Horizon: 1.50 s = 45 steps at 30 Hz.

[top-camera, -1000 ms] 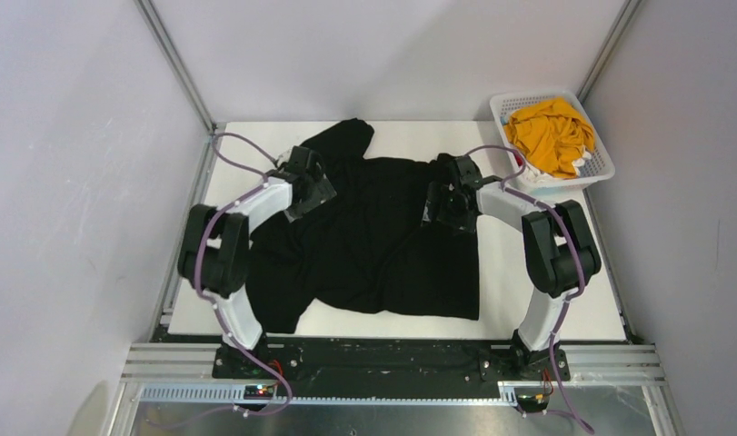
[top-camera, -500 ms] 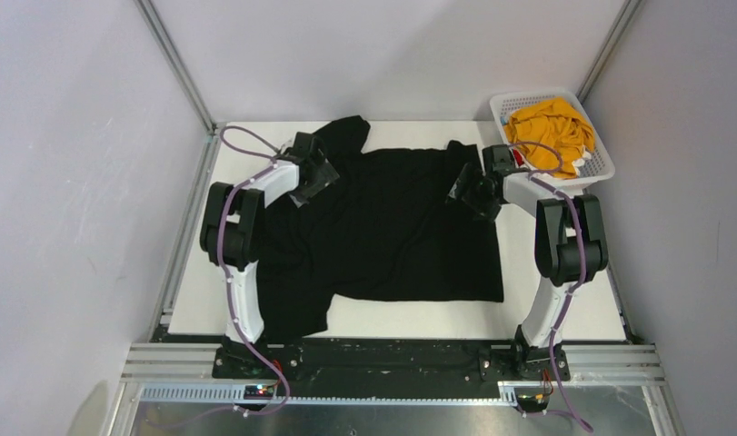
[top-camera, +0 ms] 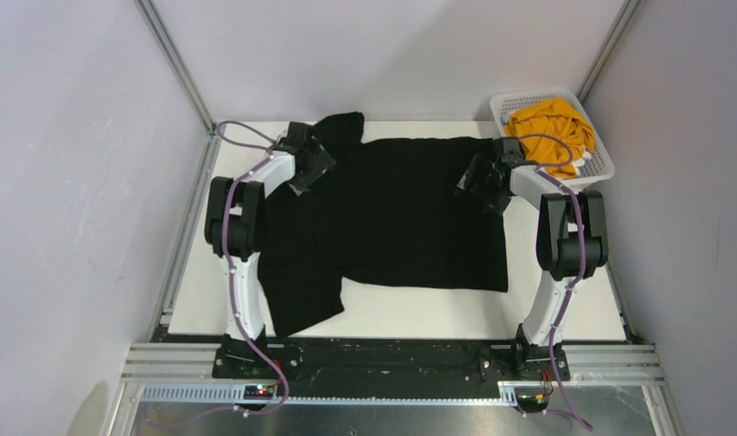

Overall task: Fold and stack the t-shirts
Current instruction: Flatten out the tshirt, then grab the side of the flattened tshirt closest away from the robot with both arms

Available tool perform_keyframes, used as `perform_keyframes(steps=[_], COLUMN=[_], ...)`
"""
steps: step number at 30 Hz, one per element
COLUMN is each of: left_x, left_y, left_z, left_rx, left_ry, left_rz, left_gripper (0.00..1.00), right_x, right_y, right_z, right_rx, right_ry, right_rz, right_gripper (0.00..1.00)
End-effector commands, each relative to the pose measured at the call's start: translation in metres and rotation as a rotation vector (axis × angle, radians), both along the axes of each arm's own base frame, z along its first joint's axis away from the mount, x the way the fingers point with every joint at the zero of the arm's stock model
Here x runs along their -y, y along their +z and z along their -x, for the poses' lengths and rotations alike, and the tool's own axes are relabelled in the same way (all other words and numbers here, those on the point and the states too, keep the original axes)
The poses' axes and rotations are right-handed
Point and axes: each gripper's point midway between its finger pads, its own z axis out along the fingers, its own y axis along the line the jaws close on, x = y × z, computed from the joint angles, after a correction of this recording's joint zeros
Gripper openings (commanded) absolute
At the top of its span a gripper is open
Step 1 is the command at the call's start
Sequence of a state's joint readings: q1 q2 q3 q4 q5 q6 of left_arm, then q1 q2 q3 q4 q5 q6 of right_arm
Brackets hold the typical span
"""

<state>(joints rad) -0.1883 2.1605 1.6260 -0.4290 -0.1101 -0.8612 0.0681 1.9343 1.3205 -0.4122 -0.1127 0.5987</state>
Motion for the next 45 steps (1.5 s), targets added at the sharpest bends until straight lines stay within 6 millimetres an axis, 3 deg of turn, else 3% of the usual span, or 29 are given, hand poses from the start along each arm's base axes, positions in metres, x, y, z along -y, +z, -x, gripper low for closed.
perform_keyframes(steps=[1,2,3,4,5,6,7,8,9,10,11,15,16,18,22,26,30,40,45], left_x=[0.004,0.006,0.010,0.006,0.010,0.001,0.002,-0.007,-0.008,-0.016,-0.020,-0.028,-0.035,-0.036,-0.033,-0.036,-0.039,-0.036,-0.035], left_y=[0.069,0.096,0.108,0.133,0.141,0.155,0.142,0.162,0.154,0.151,0.137,0.095,0.083,0.060,0.028,0.010,-0.011,-0.023,-0.029], left_z=[-0.016,-0.012,-0.006,0.005,0.015,0.035,0.058,0.077,0.116,0.135,0.174,0.268,0.288,0.324,0.374,0.406,0.426,0.430,0.421], left_rx=[0.138,0.188,0.208,0.251,0.263,0.282,0.243,0.277,0.239,0.235,0.219,0.157,0.103,0.042,-0.081,-0.197,-0.297,-0.296,-0.271], left_ry=[-0.082,-0.105,-0.120,-0.122,-0.135,-0.119,-0.124,-0.084,-0.069,-0.030,0.001,-0.010,-0.013,-0.015,-0.039,-0.081,-0.093,-0.069,-0.056], left_rz=[0.007,-0.016,-0.028,-0.059,-0.075,-0.114,-0.133,-0.153,-0.153,-0.191,-0.217,-0.211,-0.226,-0.186,-0.118,-0.160,-0.220,-0.204,-0.225], left_gripper=[1.00,1.00,1.00,1.00,1.00,1.00,1.00,1.00,1.00,1.00,1.00,1.00,1.00,1.00,1.00,1.00,0.97,0.78,0.71], right_x=[-0.001,-0.011,-0.012,-0.017,-0.019,-0.024,-0.024,-0.028,-0.027,-0.029,-0.027,-0.022,-0.023,-0.023,-0.018,-0.008,-0.007,-0.007,-0.008], right_y=[0.068,0.090,0.099,0.115,0.116,0.129,0.132,0.134,0.131,0.131,0.123,0.104,0.094,0.099,0.097,0.090,0.079,0.072,0.071], right_z=[-0.013,-0.012,-0.009,-0.002,0.008,0.017,0.032,0.040,0.058,0.065,0.083,0.129,0.140,0.153,0.163,0.168,0.172,0.170,0.170], right_rx=[0.163,0.213,0.224,0.258,0.243,0.271,0.275,0.285,0.281,0.290,0.280,0.275,0.260,0.303,0.331,0.306,0.281,0.266,0.263], right_ry=[0.047,0.082,0.091,0.112,0.122,0.138,0.140,0.147,0.139,0.138,0.127,0.086,0.086,0.059,0.034,0.009,0.020,0.028,0.030], right_rz=[0.038,0.049,0.072,0.104,0.119,0.128,0.126,0.120,0.111,0.103,0.092,0.043,0.031,-0.008,-0.010,0.035,0.045,0.051,0.047], right_gripper=[0.99,0.99,0.99,0.99,0.99,0.99,0.99,0.99,0.99,0.99,1.00,0.99,0.99,0.99,0.99,1.00,1.00,1.00,0.99])
